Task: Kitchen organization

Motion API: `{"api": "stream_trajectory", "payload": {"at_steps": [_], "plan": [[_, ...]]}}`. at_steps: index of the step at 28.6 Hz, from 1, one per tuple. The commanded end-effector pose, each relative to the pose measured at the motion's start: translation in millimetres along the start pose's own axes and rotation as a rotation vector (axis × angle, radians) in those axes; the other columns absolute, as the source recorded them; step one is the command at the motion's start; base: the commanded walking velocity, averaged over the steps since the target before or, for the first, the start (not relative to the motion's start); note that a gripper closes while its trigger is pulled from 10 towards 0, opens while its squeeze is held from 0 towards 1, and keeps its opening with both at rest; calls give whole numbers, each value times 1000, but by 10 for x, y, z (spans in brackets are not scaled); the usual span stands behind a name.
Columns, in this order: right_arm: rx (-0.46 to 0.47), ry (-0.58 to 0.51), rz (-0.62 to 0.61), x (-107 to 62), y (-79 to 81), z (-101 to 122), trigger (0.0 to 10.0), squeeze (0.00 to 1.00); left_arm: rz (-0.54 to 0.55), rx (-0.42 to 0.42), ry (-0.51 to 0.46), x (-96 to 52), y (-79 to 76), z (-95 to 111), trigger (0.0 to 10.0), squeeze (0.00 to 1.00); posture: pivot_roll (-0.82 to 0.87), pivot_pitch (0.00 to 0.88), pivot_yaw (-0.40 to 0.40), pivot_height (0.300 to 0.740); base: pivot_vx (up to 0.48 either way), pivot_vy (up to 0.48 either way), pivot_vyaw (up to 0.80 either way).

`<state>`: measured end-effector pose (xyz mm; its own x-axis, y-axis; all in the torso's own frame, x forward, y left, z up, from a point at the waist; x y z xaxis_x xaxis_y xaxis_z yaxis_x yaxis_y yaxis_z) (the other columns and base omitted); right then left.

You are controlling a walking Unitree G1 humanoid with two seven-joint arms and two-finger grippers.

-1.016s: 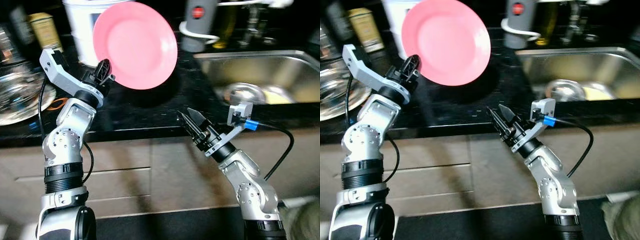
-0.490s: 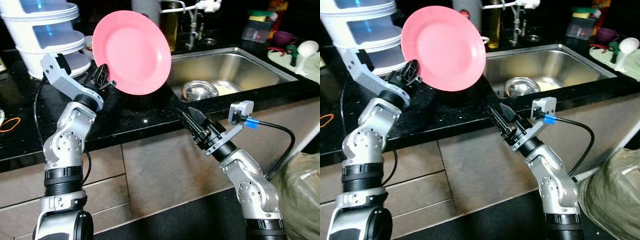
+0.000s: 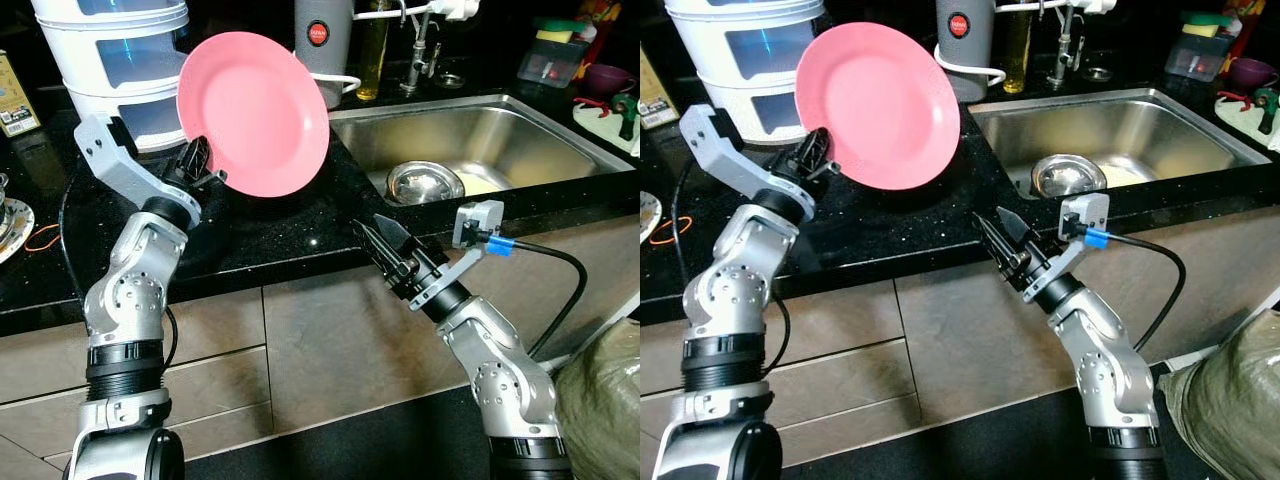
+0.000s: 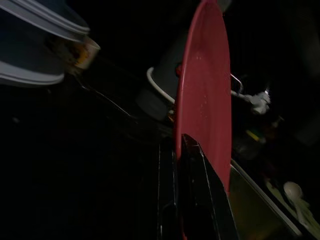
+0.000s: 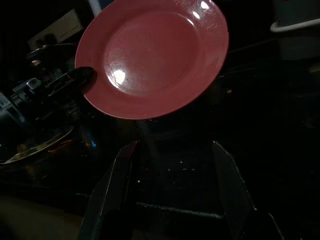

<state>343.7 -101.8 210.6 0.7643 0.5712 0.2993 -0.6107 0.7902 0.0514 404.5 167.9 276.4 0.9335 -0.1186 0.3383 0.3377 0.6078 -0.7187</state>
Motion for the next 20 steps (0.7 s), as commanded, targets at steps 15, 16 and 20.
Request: {"api": "stream_trajectory", "payload": {"at_steps": [15,16,20], "plan": [[-9,22,29,13,52,-36,10000,0,-30,23,-12,-12,-46,22,10000,0,-5,20,-3,740,0,-390,0],[-10,23,30,13,54,-38,10000,0,-31,24,-12,-11,-48,20,10000,0,-4,19,-2,740,0,-390,0],[-11,25,33,13,57,-43,10000,0,-34,24,-10,-9,-54,12,10000,0,-4,17,-2,740,0,-392,0]]}}
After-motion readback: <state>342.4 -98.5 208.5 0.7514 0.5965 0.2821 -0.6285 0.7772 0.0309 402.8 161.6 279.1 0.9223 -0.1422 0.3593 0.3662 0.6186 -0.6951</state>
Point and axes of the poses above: a point about 5 cm out from each wrist's last joint towards the gripper, its own x axis pointing out of the wrist towards the gripper, its own z axis along the axis of the wrist's last joint, y = z × x, the point moved 6 cm from there along x, pointing out of the wrist towards the gripper, and after that the axes turned 13 degrees about -x, right-handed, at the moved point
